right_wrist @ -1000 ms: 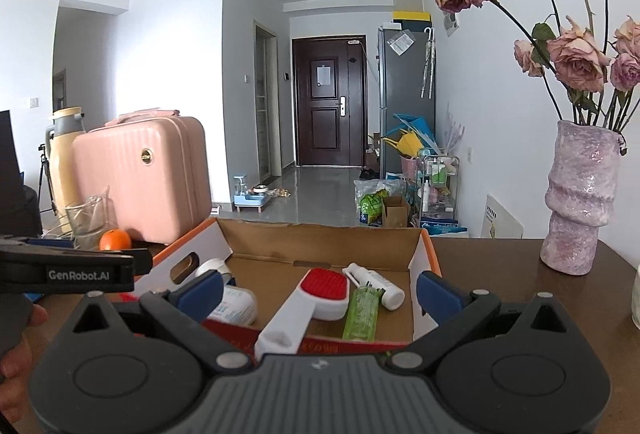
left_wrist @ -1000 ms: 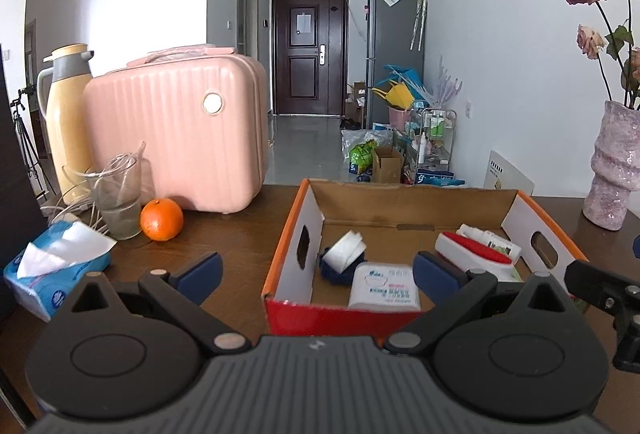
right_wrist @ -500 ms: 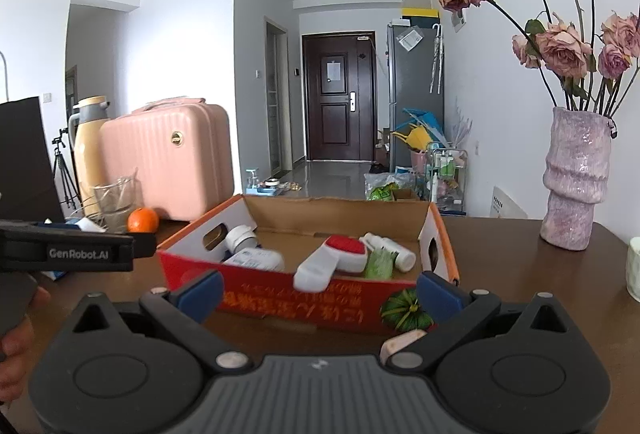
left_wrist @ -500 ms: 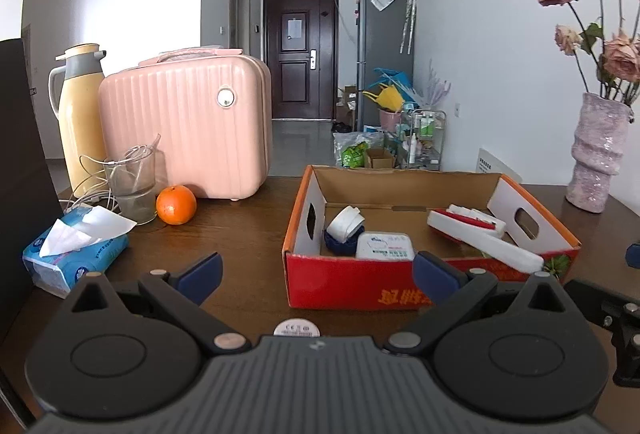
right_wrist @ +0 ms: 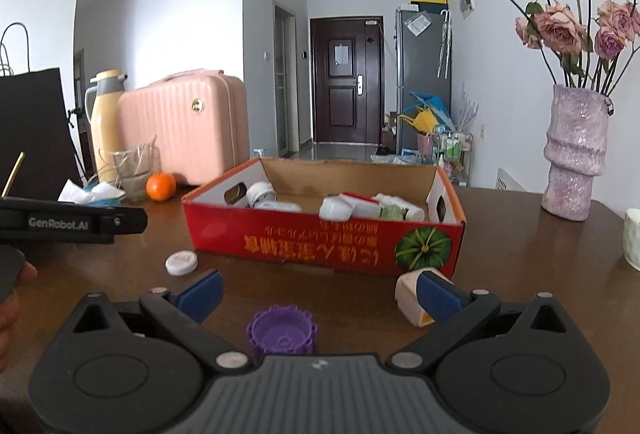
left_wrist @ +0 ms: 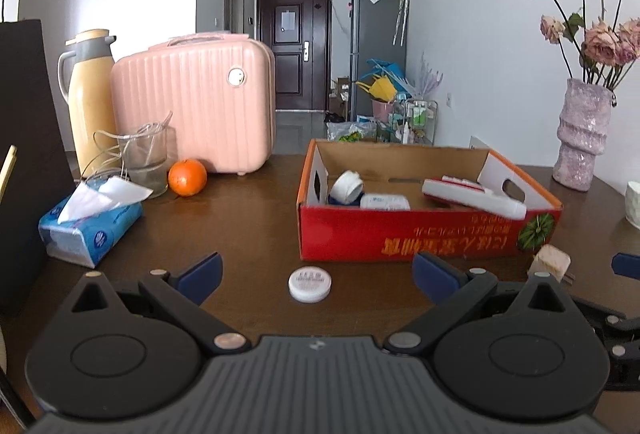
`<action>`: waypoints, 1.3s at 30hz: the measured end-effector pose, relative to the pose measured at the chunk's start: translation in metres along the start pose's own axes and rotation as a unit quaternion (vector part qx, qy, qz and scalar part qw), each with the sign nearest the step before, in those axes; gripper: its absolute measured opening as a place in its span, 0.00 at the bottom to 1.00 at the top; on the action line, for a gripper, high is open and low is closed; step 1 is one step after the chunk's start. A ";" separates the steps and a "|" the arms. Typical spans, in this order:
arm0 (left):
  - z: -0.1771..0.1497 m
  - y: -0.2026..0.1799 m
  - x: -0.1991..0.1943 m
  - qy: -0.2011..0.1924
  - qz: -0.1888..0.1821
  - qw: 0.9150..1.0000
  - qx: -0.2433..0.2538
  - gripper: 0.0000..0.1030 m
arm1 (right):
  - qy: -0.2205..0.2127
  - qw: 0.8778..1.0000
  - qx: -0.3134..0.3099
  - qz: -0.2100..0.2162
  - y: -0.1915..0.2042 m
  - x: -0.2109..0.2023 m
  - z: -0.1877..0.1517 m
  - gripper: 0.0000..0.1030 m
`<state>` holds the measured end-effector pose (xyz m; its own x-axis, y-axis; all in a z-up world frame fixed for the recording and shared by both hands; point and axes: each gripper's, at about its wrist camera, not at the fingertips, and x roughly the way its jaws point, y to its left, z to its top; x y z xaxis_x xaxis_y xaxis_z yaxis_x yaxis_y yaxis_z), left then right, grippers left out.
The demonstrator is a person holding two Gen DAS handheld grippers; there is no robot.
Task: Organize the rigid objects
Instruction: 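Lower the right gripper onto the purple bottle cap and close it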
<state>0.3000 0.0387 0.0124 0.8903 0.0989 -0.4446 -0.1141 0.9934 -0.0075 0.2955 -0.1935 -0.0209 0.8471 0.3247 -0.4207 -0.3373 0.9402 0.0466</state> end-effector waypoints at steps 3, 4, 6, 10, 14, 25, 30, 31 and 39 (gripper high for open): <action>-0.009 0.003 -0.002 0.011 -0.003 1.000 0.000 1.00 | 0.008 1.000 -0.001 -0.001 0.003 0.000 -0.005 1.00; -0.011 0.003 -0.003 0.015 -0.003 1.000 0.001 1.00 | 0.012 1.000 -0.002 0.000 0.004 0.000 -0.007 1.00; -0.017 0.003 -0.003 0.023 -0.007 1.000 0.003 1.00 | 0.019 1.000 -0.003 0.001 0.006 0.000 -0.010 1.00; -0.023 0.003 -0.002 0.035 -0.013 0.999 0.008 1.00 | 0.027 1.000 -0.004 0.002 0.007 0.003 -0.013 1.00; -0.024 0.005 0.000 0.037 -0.014 0.999 0.003 1.00 | 0.031 1.000 -0.003 0.002 0.007 0.006 -0.014 1.00; -0.022 0.007 0.001 0.042 -0.013 0.999 -0.003 1.00 | 0.072 0.997 -0.019 0.011 0.018 0.032 -0.017 0.99; -0.022 0.010 0.004 0.046 -0.012 0.999 -0.007 1.00 | 0.088 0.996 -0.028 -0.005 0.024 0.055 -0.019 0.97; -0.022 0.010 0.005 0.048 -0.012 0.999 -0.008 1.00 | 0.089 0.996 -0.028 -0.008 0.024 0.058 -0.019 0.97; -0.022 0.012 0.008 0.055 -0.008 0.998 -0.012 1.00 | 0.113 0.993 -0.019 -0.012 0.024 0.079 -0.019 0.79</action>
<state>0.2962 0.0506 -0.0115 0.8380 0.0749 -0.5406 -0.1125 0.9930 -0.0368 0.3460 -0.1473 -0.0705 0.7426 0.2669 -0.6143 -0.3373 0.9414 0.0014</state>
